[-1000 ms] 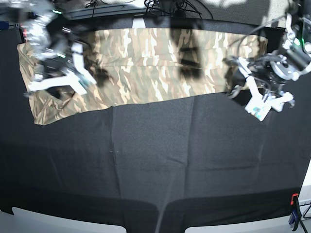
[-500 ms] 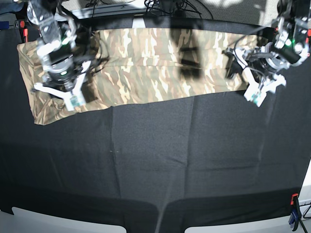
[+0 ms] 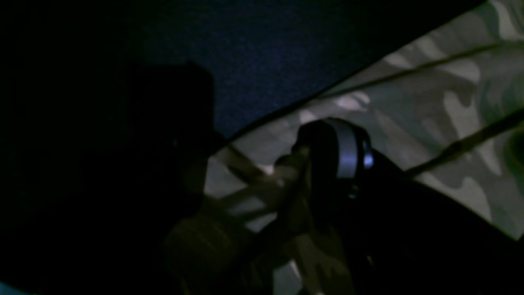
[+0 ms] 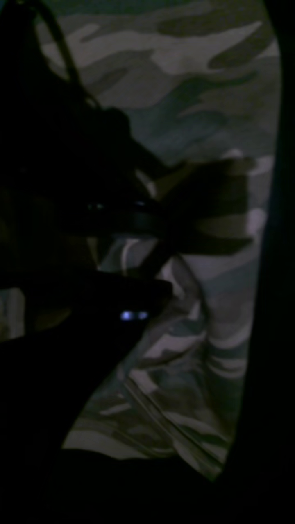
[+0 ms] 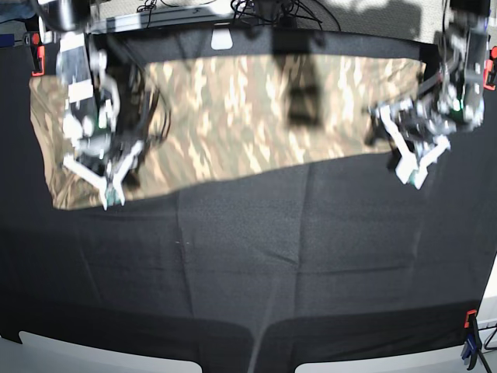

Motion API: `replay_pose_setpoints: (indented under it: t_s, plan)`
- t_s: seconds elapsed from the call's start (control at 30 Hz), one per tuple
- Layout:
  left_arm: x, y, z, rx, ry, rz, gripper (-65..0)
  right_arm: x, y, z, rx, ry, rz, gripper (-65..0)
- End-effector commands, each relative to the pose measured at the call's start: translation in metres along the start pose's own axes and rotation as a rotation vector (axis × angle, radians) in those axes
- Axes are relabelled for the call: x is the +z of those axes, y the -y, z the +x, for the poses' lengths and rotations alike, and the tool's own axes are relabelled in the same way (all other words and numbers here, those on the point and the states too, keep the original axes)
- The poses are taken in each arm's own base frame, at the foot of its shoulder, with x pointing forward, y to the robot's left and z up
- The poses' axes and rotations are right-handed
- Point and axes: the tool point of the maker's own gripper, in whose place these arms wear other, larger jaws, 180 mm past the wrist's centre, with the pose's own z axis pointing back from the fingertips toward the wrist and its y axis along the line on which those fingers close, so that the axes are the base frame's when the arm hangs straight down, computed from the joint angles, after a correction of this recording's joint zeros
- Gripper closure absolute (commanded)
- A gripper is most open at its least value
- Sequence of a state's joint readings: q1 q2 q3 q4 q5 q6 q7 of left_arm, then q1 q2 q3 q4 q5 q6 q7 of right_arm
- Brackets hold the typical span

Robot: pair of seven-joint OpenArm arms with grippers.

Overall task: Layout the t-shirt on the table in an organized manner, then fold the t-shirt properly
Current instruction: 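Press the folded edge flat with both grippers along the collar, then move the right gripper to the strip's end and the left gripper to the other end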

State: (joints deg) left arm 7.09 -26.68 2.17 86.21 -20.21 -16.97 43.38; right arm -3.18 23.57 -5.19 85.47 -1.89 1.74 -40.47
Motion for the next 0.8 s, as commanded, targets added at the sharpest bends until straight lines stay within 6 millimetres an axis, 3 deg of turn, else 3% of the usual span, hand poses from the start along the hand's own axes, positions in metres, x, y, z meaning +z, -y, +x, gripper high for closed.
replay_pose_setpoints:
  t_s: [0.0,0.3,0.43,0.6,0.7,0.77]
  plan:
    - [0.002,-0.015,-0.015,-0.016,-0.074,0.054,-37.2,0.0,0.011,0.002,0.01,-0.006,-0.032,-21.0]
    - [0.008,-0.015,0.007,-0.039,-0.057,0.06,-37.2,0.003,0.013,0.015,0.005,0.016,-0.036,-21.0]
    - [0.026,-0.003,0.046,-0.099,0.048,0.055,-37.2,0.019,0.014,0.044,0.008,0.107,-0.04,-21.0]
    - [0.065,0.02,0.099,-0.174,0.197,0.06,-37.2,0.052,0.014,0.09,0.012,0.255,-0.045,-21.0]
    - [0.087,0.022,0.119,-0.141,0.261,0.109,-37.2,0.066,0.019,0.105,0.002,0.313,-0.061,-21.0]
    - [0.091,0.018,0.122,-0.118,0.272,0.129,-37.2,0.067,0.033,0.105,-0.03,0.316,-0.093,-21.0]
